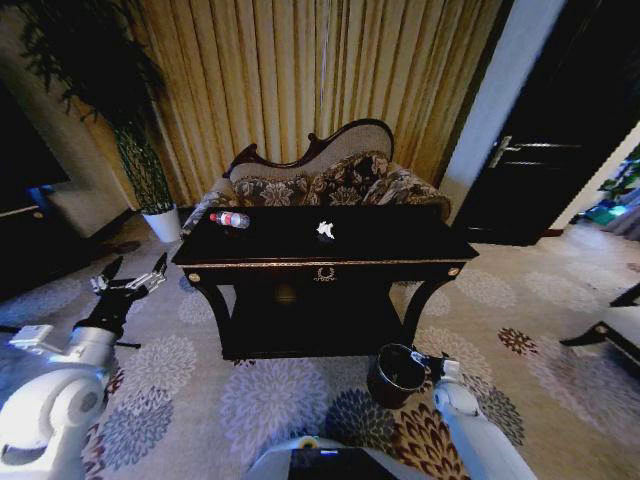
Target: Move to the front of the table and place the trash on the table into the trash bin.
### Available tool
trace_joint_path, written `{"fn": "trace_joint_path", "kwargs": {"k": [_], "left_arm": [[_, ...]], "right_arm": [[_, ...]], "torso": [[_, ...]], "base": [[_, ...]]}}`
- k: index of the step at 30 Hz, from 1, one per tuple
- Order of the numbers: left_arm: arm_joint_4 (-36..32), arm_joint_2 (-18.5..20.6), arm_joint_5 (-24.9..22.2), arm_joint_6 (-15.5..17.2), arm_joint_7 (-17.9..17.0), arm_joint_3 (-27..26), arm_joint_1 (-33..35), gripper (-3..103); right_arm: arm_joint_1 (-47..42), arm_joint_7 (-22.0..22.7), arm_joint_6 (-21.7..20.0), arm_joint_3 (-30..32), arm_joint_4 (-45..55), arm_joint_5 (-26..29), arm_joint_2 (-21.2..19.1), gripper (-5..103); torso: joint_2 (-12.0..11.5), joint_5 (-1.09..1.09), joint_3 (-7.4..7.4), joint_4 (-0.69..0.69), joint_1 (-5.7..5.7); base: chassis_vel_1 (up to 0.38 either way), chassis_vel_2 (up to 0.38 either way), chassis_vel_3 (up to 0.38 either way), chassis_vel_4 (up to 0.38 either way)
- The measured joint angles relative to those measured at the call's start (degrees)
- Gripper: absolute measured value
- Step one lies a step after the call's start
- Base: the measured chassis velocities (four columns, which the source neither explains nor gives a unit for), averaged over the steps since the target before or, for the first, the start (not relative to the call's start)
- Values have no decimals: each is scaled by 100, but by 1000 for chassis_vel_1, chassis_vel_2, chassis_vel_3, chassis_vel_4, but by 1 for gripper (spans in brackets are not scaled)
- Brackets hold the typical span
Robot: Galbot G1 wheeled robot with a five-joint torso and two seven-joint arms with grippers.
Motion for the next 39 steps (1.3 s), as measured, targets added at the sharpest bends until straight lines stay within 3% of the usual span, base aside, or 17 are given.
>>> {"fn": "trace_joint_path", "kwargs": {"k": [8, 19, 23, 28, 39], "left_arm": [[16, -5, -2, -9, 0, -10, -9, 100], [62, -54, -5, -3, -17, -45, -33, 100], [47, -76, -8, 5, -27, -53, -43, 100], [38, -127, 12, 20, -37, -16, -35, 100], [66, -106, 56, 21, -39, 14, -30, 100]], "right_arm": [[-117, -81, 7, 286, 679, 519, -21, 100], [-534, -122, 51, 948, 2831, 844, -246, 100], [-778, -122, -148, 1122, 3613, 969, -349, 100], [-1119, -115, -748, 1331, 5004, 1229, -544, 100], [-1333, 322, -1283, 1425, 6052, 1467, -755, 100]], "torso": [[0, 1, 0, 0, 0], [0, 0, 0, 0, 0], [0, 0, 0, -1, 0], [0, -2, 0, 0, 0], [0, 0, 0, 0, 0]], "base": [[0, 0, 0, 0], [0, 0, 0, 0], [0, 0, 0, 0], [0, 0, 0, 0], [0, 0, 0, 0]]}}
